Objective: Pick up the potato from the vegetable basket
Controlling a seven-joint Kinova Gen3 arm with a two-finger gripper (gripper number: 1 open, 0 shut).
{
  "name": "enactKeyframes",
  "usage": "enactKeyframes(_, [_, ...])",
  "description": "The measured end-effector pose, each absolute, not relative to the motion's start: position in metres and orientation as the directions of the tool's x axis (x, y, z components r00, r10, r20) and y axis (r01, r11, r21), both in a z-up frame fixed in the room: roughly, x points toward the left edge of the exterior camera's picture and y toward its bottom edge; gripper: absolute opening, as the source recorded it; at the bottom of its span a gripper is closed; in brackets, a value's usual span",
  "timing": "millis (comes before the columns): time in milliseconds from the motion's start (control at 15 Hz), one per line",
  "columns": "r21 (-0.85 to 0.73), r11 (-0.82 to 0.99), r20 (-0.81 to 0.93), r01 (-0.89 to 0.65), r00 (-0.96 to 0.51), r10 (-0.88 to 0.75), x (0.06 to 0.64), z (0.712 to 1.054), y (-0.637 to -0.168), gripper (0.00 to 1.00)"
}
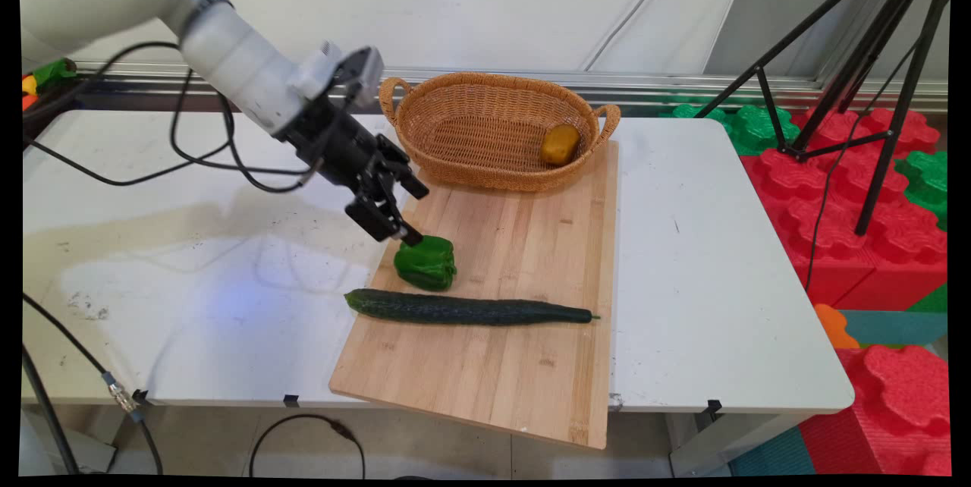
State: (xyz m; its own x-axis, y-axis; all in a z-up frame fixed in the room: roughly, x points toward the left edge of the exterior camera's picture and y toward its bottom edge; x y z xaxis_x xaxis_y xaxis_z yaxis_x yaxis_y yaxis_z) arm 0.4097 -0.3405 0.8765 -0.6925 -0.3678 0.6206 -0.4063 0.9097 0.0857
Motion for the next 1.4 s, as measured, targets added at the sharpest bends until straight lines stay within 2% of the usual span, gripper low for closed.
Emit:
enactKeyframes(733, [0.063, 0.897, 0.736, -0.437, -0.587, -0.338, 0.468, 0.966, -0.312, 1.00])
enactKeyframes(1400, [0.066, 0.881, 0.764, -0.469, -0.544, -0.347, 0.493, 0.998, -0.300, 1.00])
